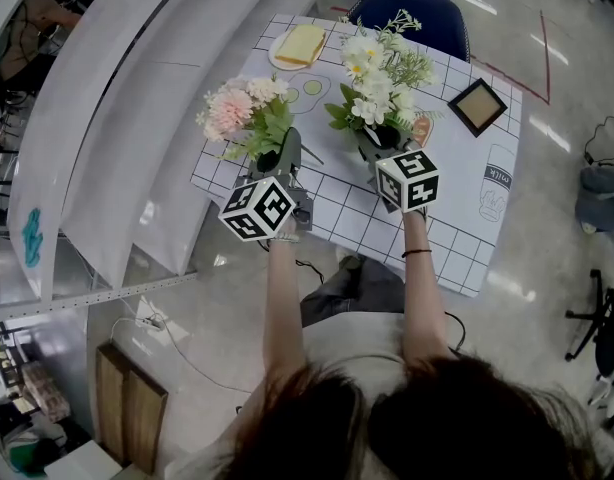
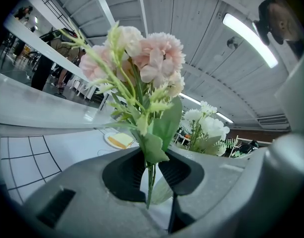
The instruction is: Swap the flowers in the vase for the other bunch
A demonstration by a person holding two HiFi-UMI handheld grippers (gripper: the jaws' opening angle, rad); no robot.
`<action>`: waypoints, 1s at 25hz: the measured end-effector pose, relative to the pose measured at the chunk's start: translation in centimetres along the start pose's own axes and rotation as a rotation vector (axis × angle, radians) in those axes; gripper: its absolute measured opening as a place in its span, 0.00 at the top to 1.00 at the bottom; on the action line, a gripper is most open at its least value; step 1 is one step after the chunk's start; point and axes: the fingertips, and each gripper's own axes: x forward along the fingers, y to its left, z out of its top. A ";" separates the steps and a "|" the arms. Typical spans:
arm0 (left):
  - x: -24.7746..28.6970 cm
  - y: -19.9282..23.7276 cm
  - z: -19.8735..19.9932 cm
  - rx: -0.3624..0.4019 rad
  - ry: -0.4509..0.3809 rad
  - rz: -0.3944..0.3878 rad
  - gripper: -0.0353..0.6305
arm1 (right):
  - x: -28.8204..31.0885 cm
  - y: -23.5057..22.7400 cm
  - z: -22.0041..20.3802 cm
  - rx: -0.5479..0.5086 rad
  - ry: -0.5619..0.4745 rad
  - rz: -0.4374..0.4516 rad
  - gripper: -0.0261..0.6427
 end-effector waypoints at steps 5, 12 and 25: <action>-0.1 0.0 -0.2 -0.006 -0.002 0.001 0.83 | -0.1 0.0 -0.3 0.015 0.004 0.002 0.86; -0.4 -0.1 -0.4 -0.010 -0.001 0.004 0.83 | -0.3 0.1 -0.3 0.022 0.007 0.001 0.84; -1.2 -0.4 -0.4 -0.019 -0.013 0.014 0.83 | -0.8 0.4 -0.1 0.021 -0.006 -0.012 0.82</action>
